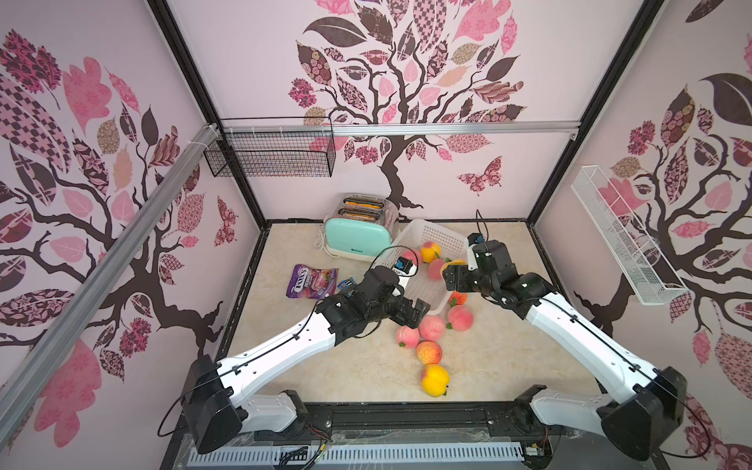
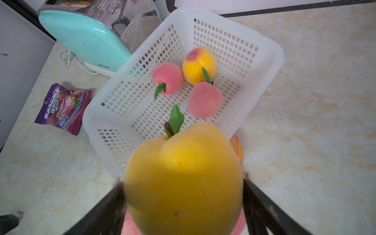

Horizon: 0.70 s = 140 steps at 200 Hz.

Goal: Put the peaches into the basket
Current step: Pick up the peach from the center of the board, then place the peach in the basket.

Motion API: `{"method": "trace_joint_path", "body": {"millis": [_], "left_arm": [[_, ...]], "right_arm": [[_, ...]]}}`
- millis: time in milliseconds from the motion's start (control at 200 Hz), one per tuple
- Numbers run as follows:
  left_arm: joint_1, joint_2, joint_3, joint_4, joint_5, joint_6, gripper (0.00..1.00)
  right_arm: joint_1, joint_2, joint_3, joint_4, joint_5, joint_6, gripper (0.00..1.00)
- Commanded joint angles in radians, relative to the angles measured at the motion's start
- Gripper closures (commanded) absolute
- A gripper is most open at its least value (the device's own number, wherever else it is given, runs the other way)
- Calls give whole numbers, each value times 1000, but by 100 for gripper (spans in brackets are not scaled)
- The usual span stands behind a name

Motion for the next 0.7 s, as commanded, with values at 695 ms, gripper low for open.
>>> {"method": "trace_joint_path", "body": {"millis": [695], "left_arm": [[134,228,166,80,106,3,3]], "right_arm": [[-176,423,284,210,-40,-120,13]]}}
